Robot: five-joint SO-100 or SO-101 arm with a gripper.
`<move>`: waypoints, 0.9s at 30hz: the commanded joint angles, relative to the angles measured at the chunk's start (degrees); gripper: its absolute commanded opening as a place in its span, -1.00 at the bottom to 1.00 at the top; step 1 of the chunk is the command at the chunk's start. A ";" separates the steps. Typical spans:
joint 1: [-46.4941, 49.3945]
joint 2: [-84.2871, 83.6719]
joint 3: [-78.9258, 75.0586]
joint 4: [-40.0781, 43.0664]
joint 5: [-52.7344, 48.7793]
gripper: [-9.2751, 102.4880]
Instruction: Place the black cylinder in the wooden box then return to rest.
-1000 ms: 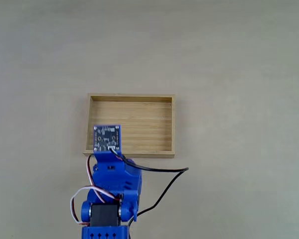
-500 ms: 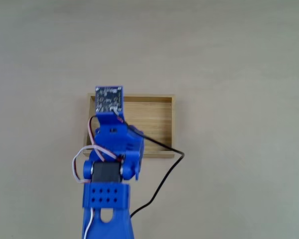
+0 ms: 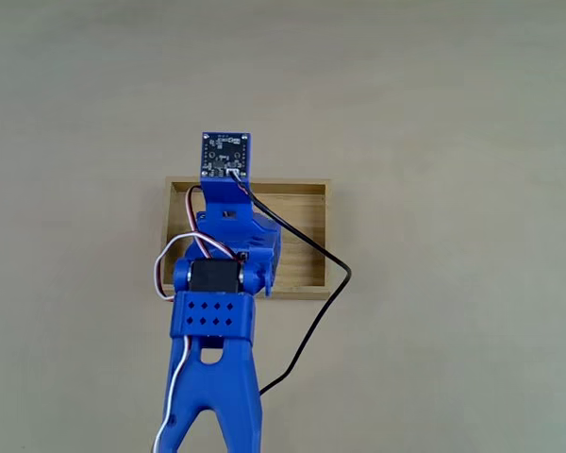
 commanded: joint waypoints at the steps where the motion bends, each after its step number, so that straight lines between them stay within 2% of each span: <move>1: 0.44 0.18 -7.47 -1.85 -0.62 -0.51; 27: 1.32 7.82 -7.56 -5.71 -0.70 -0.51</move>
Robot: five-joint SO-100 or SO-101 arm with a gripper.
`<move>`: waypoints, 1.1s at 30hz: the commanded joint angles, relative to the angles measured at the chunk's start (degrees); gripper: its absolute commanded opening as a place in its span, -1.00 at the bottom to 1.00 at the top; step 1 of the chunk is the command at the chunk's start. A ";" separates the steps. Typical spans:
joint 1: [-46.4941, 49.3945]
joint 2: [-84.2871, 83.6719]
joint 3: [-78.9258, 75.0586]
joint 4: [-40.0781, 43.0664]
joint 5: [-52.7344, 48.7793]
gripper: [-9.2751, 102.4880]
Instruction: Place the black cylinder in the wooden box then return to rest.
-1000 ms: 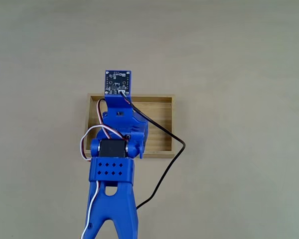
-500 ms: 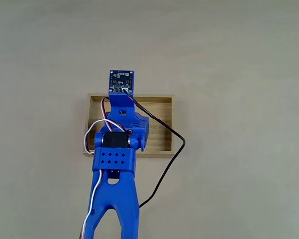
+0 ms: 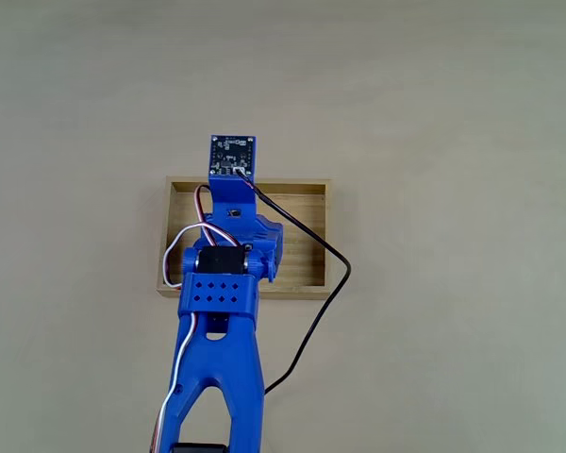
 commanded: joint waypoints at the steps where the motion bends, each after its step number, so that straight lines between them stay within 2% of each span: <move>1: 1.32 -1.32 -7.21 -1.76 -0.44 -0.51; 5: 1.49 -1.14 -7.21 -1.76 -0.97 -0.50; 8: 1.58 -1.05 -7.21 -1.76 -1.14 -0.42; 23: 2.29 -0.09 -6.94 -1.58 -0.79 -0.41; 33: 2.46 -2.11 -7.03 -1.49 -0.88 -0.23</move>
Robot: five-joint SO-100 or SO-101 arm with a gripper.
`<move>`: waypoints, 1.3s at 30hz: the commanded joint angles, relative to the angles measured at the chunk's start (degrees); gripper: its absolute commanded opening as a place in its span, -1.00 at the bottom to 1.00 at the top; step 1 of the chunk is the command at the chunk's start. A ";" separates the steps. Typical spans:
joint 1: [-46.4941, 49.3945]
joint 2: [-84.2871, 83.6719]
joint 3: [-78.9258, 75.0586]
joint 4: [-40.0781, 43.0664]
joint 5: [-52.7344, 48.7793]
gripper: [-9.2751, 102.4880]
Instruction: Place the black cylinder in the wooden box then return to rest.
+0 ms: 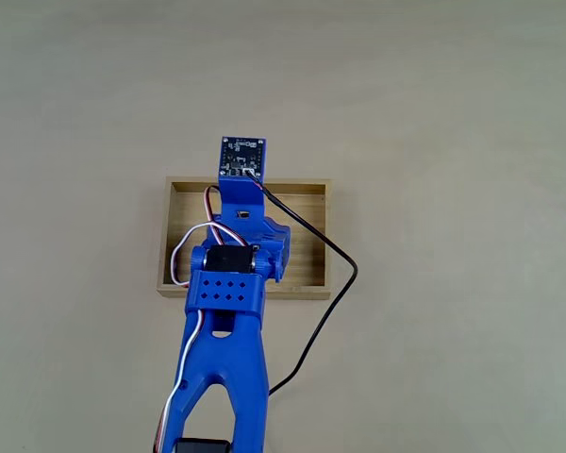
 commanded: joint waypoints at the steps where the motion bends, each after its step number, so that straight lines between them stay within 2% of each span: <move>1: 1.14 -3.87 -7.03 -1.23 -0.70 -0.23; 12: 1.14 -14.06 -4.57 1.41 2.11 -0.20; 20: 1.14 -26.19 5.54 0.79 5.54 -0.22; 30: 1.85 -52.03 31.99 -3.08 6.24 -0.43; 39: 2.81 -76.99 51.86 -1.49 5.36 -0.78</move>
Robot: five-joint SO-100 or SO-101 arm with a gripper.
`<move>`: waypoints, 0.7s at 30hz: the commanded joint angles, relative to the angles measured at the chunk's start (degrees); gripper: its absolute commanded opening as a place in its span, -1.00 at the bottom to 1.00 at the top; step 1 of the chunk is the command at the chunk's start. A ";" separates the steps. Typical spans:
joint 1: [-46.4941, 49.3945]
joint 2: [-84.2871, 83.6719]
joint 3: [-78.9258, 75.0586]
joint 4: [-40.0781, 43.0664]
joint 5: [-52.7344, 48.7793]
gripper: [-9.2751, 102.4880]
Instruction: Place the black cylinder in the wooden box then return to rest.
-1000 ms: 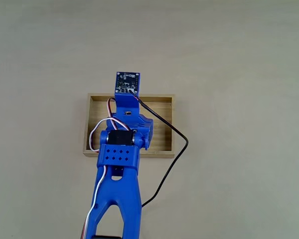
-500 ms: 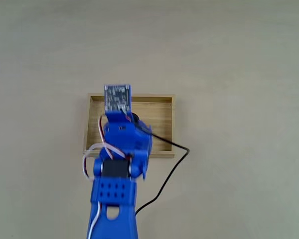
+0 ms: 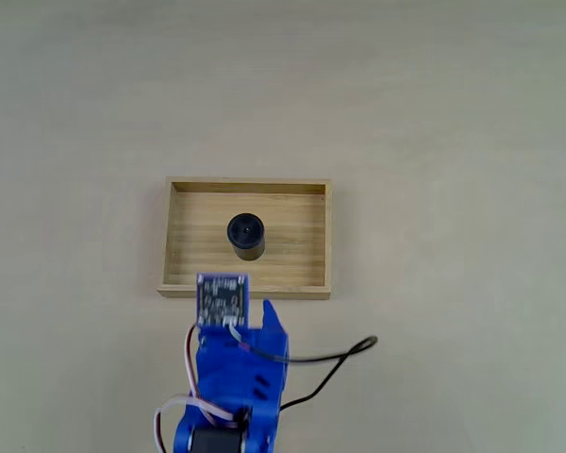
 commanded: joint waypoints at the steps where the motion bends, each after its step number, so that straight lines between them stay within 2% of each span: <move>1: 0.18 -15.03 5.45 0.79 -0.70 -0.81; 21: -3.25 -34.63 20.21 19.69 -10.20 -0.84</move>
